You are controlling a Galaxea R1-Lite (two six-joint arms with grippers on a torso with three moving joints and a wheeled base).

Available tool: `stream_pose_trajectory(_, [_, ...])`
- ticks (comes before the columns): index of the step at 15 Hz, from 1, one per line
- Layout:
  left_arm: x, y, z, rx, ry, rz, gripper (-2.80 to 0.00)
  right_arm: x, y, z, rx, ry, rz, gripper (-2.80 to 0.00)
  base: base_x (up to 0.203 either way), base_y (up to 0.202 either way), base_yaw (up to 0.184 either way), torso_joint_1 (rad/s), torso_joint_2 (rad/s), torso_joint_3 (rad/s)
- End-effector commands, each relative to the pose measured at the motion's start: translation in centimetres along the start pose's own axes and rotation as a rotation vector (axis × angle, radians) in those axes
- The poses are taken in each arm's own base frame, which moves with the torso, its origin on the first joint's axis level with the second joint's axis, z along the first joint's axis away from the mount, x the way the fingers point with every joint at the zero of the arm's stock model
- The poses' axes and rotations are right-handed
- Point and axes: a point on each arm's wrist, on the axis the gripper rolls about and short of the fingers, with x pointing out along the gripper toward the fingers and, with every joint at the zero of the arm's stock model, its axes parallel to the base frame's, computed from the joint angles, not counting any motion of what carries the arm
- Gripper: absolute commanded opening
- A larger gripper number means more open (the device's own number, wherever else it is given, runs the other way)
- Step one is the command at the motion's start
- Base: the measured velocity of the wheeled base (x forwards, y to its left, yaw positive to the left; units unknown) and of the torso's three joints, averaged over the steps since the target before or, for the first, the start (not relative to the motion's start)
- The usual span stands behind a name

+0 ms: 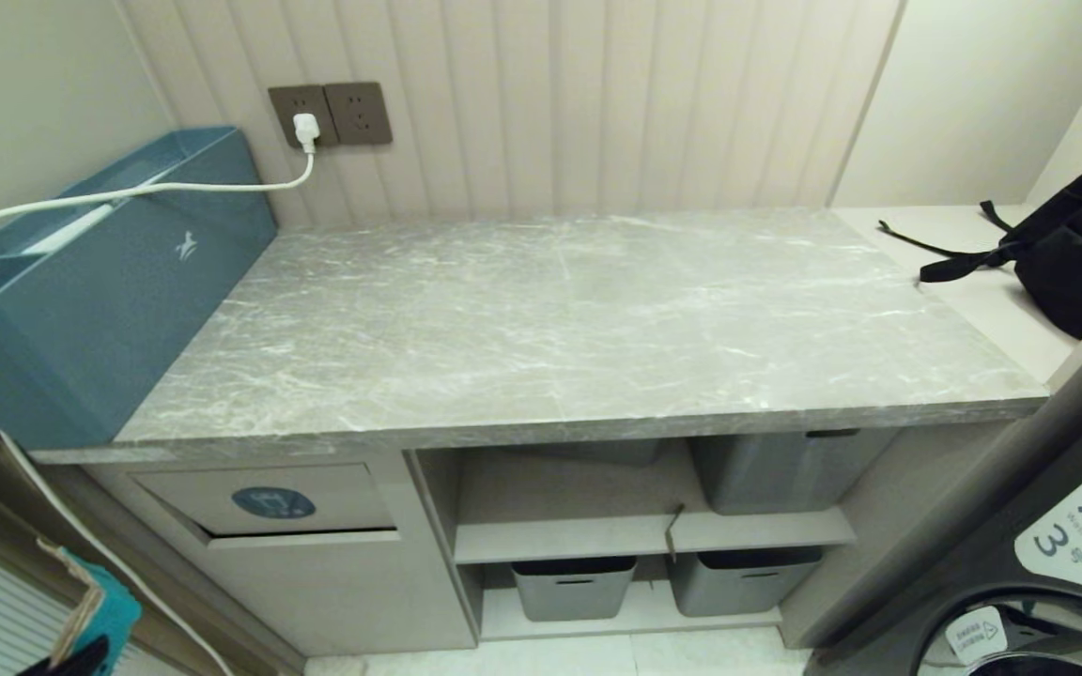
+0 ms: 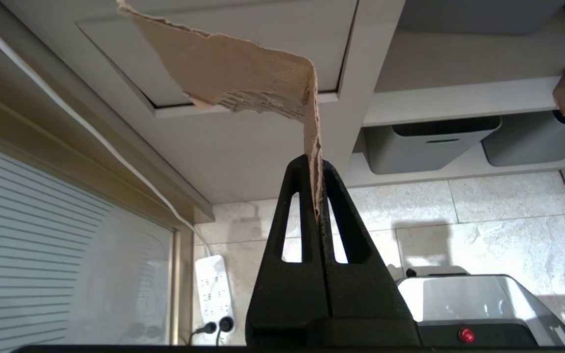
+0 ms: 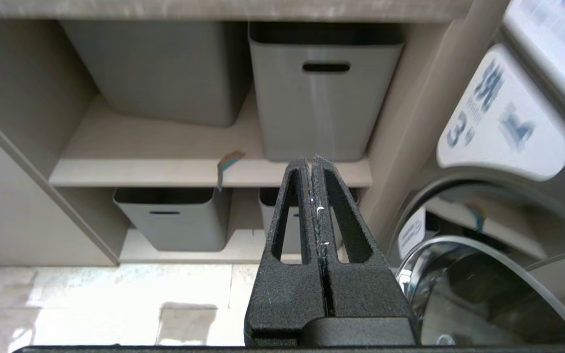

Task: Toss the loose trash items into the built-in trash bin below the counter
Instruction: Put the garbage in the trash can

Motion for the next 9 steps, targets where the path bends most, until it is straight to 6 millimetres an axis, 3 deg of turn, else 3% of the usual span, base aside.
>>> stream_pose_trajectory(1, [0.2,0.0,-0.3,-0.008,0.019,-0.003,-2.80,0.0,0.0,0.0,-0.001,0.000,0.001,-2.80,0.000,0.000,0.000,-0.253,0.54,0.304])
stream_pose_trajectory(5, [-1.0,-0.1,-0.7,-0.045,-0.046,0.014,-2.80,0.0,0.0,0.0,-0.001,0.000,0.001,-2.80,0.000,0.000,0.000,-0.242,0.54,0.294])
stream_pose_trajectory(9, [-2.2,0.1,-1.6,-0.046,-0.031,0.212,-2.80,0.0,0.0,0.0,0.001,-0.001,0.001,-2.80,0.000,0.000,0.000,-0.230,0.52,0.289])
